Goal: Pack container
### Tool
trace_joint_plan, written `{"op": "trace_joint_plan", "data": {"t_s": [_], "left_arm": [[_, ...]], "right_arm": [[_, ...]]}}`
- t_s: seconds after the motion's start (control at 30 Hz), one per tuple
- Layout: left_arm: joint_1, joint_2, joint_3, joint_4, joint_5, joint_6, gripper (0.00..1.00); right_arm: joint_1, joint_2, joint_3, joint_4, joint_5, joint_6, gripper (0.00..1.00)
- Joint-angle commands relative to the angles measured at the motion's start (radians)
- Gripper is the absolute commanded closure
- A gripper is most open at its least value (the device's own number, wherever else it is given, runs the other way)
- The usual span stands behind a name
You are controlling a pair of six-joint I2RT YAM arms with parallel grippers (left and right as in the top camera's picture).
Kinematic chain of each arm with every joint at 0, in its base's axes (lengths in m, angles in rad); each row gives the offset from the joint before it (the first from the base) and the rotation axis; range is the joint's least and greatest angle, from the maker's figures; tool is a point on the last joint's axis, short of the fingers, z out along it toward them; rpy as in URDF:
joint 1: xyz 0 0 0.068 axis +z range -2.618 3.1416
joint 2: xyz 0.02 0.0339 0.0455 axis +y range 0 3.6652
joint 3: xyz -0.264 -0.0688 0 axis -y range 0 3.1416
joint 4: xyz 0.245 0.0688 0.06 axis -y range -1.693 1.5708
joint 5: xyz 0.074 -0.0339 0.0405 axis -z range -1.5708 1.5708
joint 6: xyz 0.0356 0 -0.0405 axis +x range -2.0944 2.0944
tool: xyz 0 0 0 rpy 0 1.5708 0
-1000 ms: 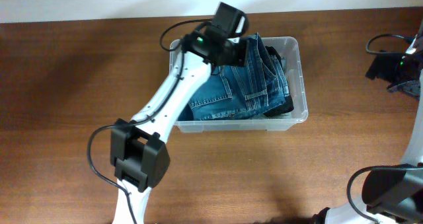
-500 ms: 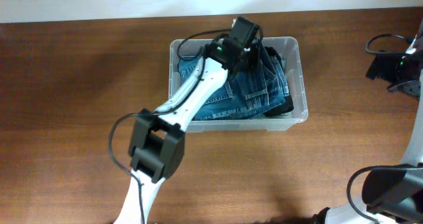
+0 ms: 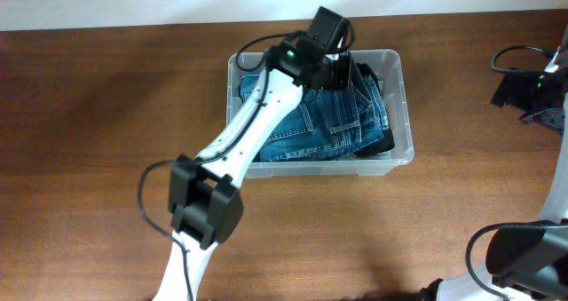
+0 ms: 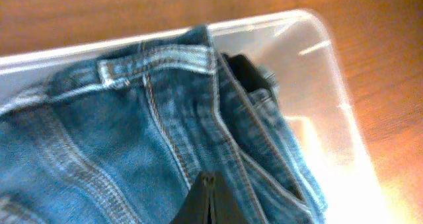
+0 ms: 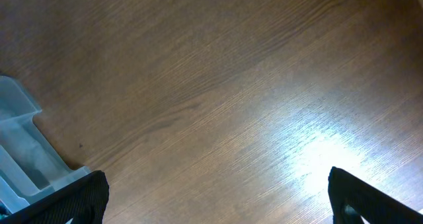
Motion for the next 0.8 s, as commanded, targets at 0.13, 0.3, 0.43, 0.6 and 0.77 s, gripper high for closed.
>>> {"op": "trace_joint_plan", "data": {"t_s": [0.13, 0.3, 0.43, 0.6, 0.77], "left_arm": [[0.000, -0.083, 0.034, -0.254, -0.030, -0.013, 0.99], [-0.016, -0.082, -0.035, -0.289, -0.055, -0.013, 0.99], [-0.017, -0.082, -0.120, -0.264, -0.055, -0.013, 0.99], [-0.017, -0.082, -0.217, -0.185, -0.054, -0.014, 0.99], [-0.016, -0.082, -0.240, -0.169, -0.055, -0.016, 0.99]], "right_arm": [[-0.003, 0.003, -0.001, 0.000, 0.012, 0.012, 0.02], [-0.003, 0.003, -0.001, 0.000, 0.012, 0.012, 0.02], [-0.003, 0.003, -0.001, 0.001, 0.012, 0.012, 0.01], [-0.003, 0.003, -0.001, 0.000, 0.012, 0.012, 0.02], [-0.003, 0.003, -0.001, 0.000, 0.012, 0.012, 0.02]]}}
